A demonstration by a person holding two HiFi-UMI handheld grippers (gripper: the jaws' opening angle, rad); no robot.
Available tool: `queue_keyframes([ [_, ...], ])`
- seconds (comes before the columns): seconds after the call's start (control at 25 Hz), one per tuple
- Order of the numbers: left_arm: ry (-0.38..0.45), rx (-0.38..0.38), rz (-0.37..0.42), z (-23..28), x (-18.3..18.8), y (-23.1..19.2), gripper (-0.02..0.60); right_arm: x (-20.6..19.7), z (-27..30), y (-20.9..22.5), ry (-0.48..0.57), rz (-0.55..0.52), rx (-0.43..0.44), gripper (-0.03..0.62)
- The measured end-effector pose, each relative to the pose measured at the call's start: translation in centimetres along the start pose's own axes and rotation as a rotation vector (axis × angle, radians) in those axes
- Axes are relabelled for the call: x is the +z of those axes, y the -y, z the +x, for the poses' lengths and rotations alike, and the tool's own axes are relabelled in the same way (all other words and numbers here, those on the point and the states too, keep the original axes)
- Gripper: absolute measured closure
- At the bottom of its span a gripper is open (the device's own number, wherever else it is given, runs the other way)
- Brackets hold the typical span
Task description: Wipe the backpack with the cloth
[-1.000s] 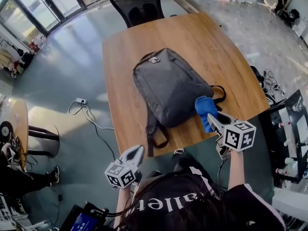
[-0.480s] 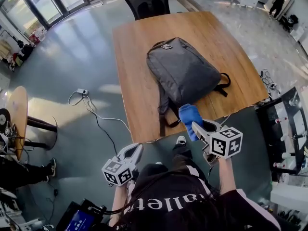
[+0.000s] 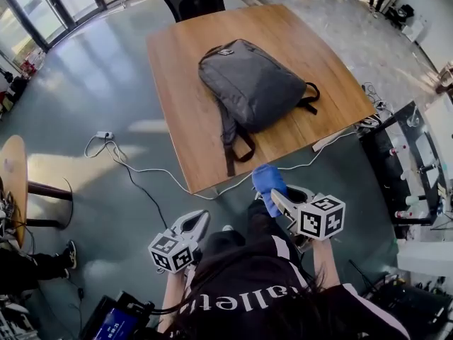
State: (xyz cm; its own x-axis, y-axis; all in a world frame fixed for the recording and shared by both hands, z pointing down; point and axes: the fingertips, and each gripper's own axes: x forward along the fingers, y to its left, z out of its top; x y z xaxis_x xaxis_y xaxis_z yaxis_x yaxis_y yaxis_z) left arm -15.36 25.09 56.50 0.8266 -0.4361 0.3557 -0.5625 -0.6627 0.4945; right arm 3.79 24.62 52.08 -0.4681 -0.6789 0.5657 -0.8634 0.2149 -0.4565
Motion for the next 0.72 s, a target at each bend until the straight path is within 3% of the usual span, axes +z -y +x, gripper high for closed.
queue_keyframes([
  [0.44,0.070,0.024,0.010,-0.5,1.1,1.3,0.581,-0.6,0.4,-2.7,-0.033,-0.071,0.072,0.499],
  [0.72,0.080,0.016,0.028,0.2,1.5,5.2,0.581,-0.9,-2.5,-2.2,-0.023,-0.087,0.085,0.499],
])
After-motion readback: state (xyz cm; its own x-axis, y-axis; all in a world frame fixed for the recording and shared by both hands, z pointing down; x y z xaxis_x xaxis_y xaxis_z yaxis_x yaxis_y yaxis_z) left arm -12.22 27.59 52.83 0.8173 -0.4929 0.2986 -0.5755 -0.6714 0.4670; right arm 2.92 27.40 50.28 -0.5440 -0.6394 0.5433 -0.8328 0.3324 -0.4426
